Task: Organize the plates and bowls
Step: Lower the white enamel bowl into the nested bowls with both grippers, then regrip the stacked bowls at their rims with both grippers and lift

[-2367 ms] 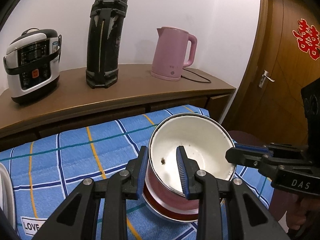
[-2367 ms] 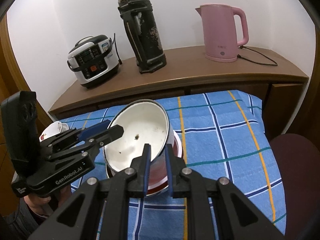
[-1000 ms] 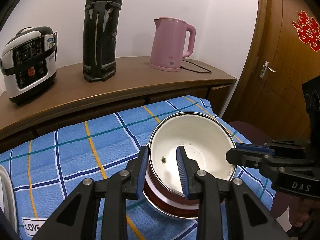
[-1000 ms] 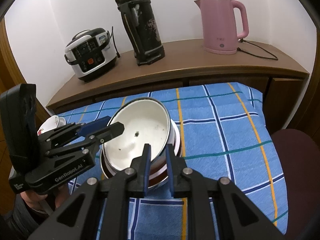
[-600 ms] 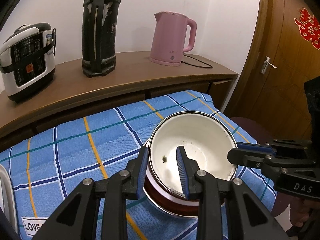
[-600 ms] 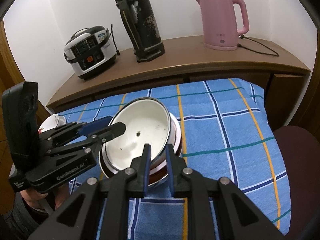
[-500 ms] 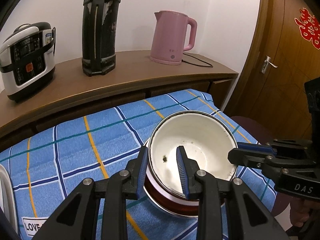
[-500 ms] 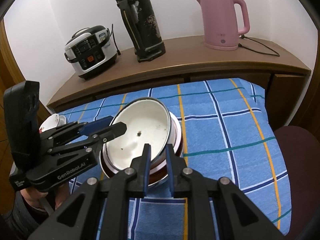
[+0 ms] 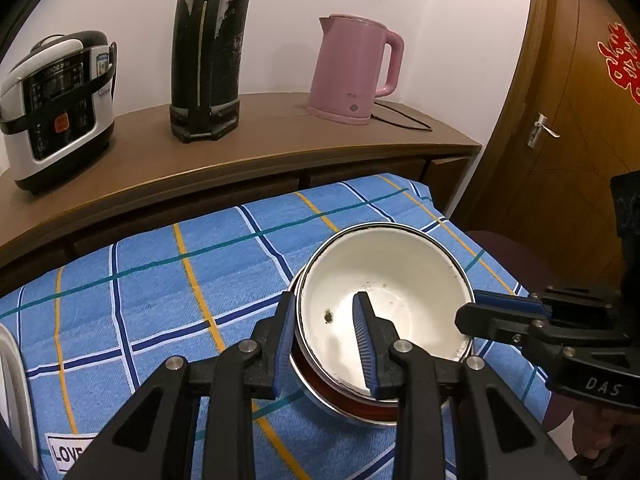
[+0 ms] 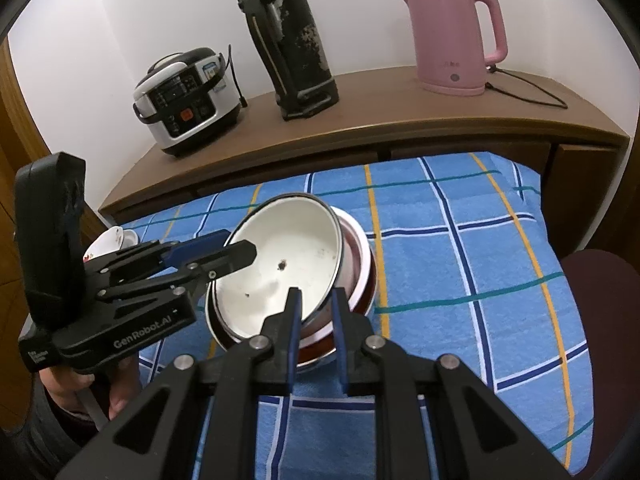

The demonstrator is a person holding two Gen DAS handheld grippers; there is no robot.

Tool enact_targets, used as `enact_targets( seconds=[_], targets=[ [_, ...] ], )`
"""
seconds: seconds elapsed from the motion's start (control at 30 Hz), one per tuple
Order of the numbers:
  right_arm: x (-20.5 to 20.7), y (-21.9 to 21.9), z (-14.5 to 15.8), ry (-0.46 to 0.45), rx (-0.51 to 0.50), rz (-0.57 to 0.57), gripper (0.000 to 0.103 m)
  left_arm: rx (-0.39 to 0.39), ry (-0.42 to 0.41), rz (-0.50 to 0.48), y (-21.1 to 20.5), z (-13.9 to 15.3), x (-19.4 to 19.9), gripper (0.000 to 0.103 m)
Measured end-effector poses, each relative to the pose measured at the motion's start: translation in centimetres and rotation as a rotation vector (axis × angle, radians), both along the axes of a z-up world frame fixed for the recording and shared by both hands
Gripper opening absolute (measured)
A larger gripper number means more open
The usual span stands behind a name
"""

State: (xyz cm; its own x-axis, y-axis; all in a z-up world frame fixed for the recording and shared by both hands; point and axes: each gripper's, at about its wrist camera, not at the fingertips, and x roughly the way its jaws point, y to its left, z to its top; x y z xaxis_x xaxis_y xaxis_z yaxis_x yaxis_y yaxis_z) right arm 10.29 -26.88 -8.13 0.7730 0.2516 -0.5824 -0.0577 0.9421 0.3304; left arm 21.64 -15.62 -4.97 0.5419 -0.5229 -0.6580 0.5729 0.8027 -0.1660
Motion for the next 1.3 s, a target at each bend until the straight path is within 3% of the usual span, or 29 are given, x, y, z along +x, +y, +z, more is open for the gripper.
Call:
enact_targets(
  seconds=[1.3],
  targets=[
    [0.63, 0.29, -0.05, 0.007, -0.021, -0.003, 0.017, 0.003, -0.032, 0.008, 0.07, 0.11, 0.03, 0.034]
  ],
)
